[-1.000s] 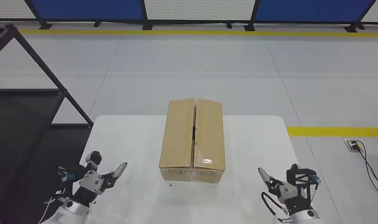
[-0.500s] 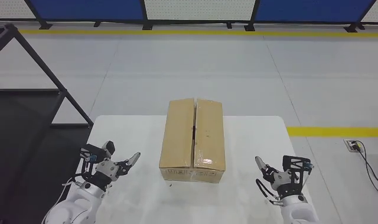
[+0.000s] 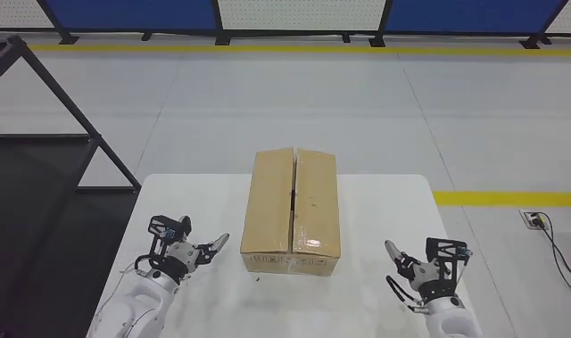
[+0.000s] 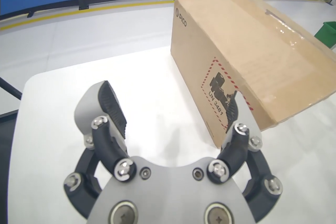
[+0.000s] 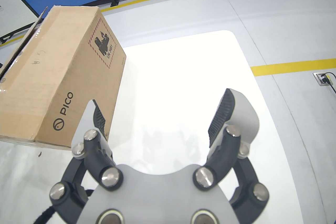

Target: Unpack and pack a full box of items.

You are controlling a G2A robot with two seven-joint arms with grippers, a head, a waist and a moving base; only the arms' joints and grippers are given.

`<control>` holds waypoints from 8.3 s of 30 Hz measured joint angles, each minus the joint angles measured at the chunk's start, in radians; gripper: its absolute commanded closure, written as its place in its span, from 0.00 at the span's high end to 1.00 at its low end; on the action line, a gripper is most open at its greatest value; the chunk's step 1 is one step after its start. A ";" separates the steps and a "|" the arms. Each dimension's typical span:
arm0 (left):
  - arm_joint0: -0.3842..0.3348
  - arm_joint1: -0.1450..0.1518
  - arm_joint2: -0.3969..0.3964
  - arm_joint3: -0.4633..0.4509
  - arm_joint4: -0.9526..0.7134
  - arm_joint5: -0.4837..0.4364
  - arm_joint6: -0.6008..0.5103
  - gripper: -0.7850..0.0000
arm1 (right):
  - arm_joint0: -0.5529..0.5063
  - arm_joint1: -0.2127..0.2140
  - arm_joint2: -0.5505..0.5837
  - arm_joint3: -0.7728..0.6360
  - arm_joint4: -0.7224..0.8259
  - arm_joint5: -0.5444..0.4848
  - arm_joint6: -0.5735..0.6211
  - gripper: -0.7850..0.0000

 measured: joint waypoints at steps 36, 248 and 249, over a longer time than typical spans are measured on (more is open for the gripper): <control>-0.018 -0.011 0.121 0.019 0.061 -0.042 -0.022 1.00 | -0.040 -0.014 0.016 -0.005 -0.039 -0.057 -0.001 1.00; 0.061 0.002 -0.060 0.036 0.232 -0.032 0.122 1.00 | 0.275 0.128 -0.095 0.308 1.258 -0.900 0.927 0.01; 0.059 0.002 -0.055 0.039 0.238 -0.029 0.123 1.00 | 0.277 0.132 -0.099 0.311 1.260 -0.902 0.925 0.49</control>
